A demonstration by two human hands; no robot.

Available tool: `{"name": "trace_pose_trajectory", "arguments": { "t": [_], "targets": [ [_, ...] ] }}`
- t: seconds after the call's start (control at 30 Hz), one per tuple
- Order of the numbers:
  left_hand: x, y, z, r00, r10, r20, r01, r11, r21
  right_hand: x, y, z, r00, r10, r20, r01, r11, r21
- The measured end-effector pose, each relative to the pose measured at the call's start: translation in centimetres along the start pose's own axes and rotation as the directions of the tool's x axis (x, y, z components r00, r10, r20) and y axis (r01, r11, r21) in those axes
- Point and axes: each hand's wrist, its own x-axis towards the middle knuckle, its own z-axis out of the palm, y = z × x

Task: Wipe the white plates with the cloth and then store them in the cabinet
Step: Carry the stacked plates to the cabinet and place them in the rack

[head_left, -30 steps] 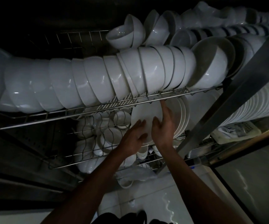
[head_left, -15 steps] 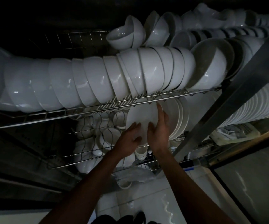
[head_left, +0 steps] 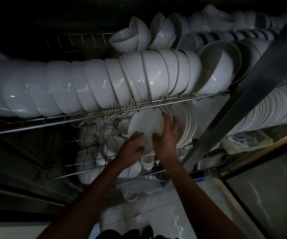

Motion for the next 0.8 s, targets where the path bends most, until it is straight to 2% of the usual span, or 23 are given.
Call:
{"name": "trace_pose_trajectory", "arguments": {
  "t": [0.27, 0.43, 0.8],
  "targets": [
    [-0.3, -0.2, 0.5, 0.997, -0.001, -0.078, -0.003, 0.999, -0.048, 0.0, 0.6, -0.2, 0.997, -0.077, -0.011, 0.074, 0.984, -0.161],
    [-0.7, -0.3, 0.5, 0.996, -0.009, -0.093, 0.011, 1.000, 0.028, -0.2, 1.1, -0.8, 0.991, -0.135, 0.027, 0.137, 0.973, -0.187],
    [-2.0, 0.3, -0.5, 0.994, 0.091, -0.063, -0.082, 0.987, 0.136, -1.5, 0.7, -2.1, 0.981, -0.186, 0.055, 0.192, 0.972, -0.134]
  ]
}}
